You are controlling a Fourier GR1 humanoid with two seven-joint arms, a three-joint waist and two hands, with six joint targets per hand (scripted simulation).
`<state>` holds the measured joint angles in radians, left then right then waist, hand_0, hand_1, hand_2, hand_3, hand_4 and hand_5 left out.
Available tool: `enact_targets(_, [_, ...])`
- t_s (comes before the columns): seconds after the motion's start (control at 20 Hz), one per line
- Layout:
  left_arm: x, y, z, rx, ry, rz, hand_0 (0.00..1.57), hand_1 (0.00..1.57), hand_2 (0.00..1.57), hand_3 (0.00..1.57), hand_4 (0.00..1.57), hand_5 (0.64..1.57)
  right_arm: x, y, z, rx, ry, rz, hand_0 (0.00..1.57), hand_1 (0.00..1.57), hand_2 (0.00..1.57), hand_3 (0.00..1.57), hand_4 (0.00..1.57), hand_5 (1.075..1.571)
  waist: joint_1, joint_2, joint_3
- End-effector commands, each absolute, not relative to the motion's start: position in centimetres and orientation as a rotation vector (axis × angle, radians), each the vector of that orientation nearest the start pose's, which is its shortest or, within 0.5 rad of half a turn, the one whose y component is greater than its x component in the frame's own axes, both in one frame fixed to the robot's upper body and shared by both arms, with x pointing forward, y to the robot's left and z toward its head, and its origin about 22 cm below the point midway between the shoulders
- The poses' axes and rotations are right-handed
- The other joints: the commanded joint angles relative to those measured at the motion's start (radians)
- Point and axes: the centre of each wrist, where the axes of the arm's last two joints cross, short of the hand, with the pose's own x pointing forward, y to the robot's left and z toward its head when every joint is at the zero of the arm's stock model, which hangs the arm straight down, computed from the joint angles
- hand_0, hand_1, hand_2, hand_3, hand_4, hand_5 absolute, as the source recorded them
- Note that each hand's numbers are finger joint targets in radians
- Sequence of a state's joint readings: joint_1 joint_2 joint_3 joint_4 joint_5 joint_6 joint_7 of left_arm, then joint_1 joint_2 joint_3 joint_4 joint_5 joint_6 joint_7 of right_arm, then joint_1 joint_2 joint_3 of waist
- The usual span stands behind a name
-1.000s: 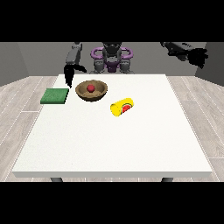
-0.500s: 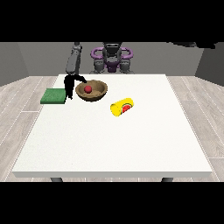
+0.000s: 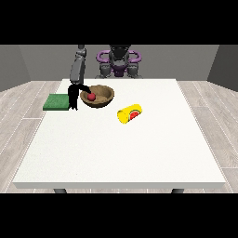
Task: Pick the cup and pour the ball into the bowl, then pick the bowl and place it on the pad
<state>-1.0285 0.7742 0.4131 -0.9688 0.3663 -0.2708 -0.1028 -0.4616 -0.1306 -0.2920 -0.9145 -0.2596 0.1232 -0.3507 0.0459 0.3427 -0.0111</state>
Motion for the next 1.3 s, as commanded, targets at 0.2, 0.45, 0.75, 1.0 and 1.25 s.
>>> enact_targets(0.2, [35.8,41.1,36.3,0.075,-2.358,-0.087,0.0,0.0,0.0,0.0,0.0,1.53,35.5,-28.8,-2.2,0.1,-1.734,-0.283,0.0,0.0,0.0,0.0,0.29,1.566,0.041,0.064,0.0122])
enact_targets(0.45, [36.8,38.7,36.5,0.025,-2.342,-0.119,0.0,0.0,0.0,0.0,0.0,1.542,36.0,-23.9,-2.6,0.073,-1.667,-0.275,0.0,0.0,0.0,0.0,0.43,1.57,0.073,0.034,0.0117])
enact_targets(0.75, [36.2,39.2,38.7,0.012,-2.363,-0.093,0.0,0.0,0.0,0.0,0.0,1.538,36.4,-20.7,-2.4,0.036,-1.643,-0.248,0.0,0.0,0.0,0.0,0.42,1.57,0.079,0.063,0.0121])
enact_targets(1.0, [36.1,41.1,37.2,0.051,-2.333,-0.038,0.0,0.0,0.0,0.0,0.0,1.541,33.5,-23.3,-5.4,-0.109,-1.475,-0.213,1.57,1.57,1.57,1.57,1.11,1.41,0.049,0.02,0.0095])
enact_targets(1.25, [35.9,43.1,36.0,0.034,-2.305,-0.069,0.0,0.0,0.0,0.0,0.0,1.547,33.9,-25.9,-3.4,-0.333,-1.471,-0.083,1.57,1.57,1.57,1.57,1.17,1.457,0.067,-0.024,0.0082])
